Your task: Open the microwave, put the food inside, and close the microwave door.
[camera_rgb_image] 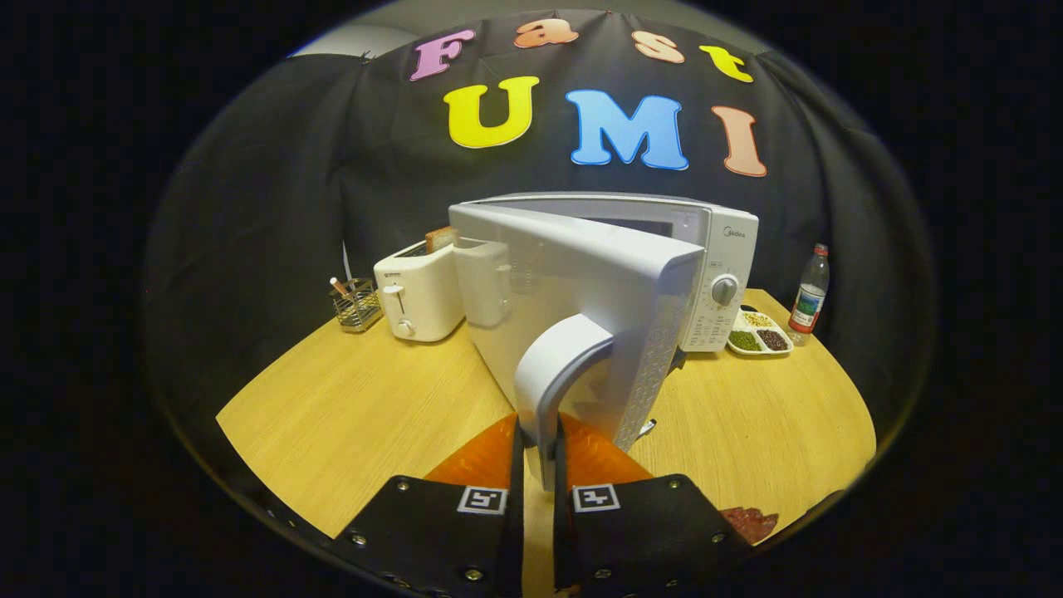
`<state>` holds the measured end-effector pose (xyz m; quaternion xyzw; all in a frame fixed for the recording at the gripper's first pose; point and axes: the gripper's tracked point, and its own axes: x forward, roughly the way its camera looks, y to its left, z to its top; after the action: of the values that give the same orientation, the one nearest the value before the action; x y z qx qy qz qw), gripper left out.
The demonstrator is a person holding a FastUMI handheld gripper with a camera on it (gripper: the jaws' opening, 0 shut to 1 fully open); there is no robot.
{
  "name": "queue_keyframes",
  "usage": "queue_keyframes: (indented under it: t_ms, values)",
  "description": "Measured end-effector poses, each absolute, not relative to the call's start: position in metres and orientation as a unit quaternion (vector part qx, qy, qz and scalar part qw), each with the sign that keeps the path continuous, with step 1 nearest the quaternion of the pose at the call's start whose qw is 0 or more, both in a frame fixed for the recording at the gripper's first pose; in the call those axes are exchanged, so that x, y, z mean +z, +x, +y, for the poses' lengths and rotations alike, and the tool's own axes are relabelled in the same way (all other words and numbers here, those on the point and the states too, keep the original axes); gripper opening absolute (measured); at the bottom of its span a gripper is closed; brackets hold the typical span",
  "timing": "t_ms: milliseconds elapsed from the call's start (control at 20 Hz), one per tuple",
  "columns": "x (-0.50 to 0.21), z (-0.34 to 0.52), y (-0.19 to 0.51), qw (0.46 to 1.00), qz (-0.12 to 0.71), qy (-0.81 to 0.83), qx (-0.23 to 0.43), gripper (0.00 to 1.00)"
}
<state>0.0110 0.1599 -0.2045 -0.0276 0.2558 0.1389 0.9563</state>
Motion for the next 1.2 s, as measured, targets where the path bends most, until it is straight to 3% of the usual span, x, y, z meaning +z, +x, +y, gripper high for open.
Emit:
queue_keyframes:
  t_ms: [200, 250, 400, 700, 1100, 1200]
  values:
    - [-0.210, 0.195, -0.011, 0.953, 0.258, -0.023, 0.156, 0.22]
    - [-0.209, 0.205, -0.019, 0.953, 0.257, -0.025, 0.161, 0.37]
    - [-0.208, 0.224, -0.034, 0.952, 0.251, -0.037, 0.169, 0.50]
    - [-0.216, 0.272, -0.077, 0.937, 0.259, -0.044, 0.233, 0.50]
    - [-0.193, 0.310, -0.131, 0.881, 0.258, -0.013, 0.396, 0.50]
    - [-0.174, 0.301, -0.131, 0.886, 0.235, -0.005, 0.400, 0.79]
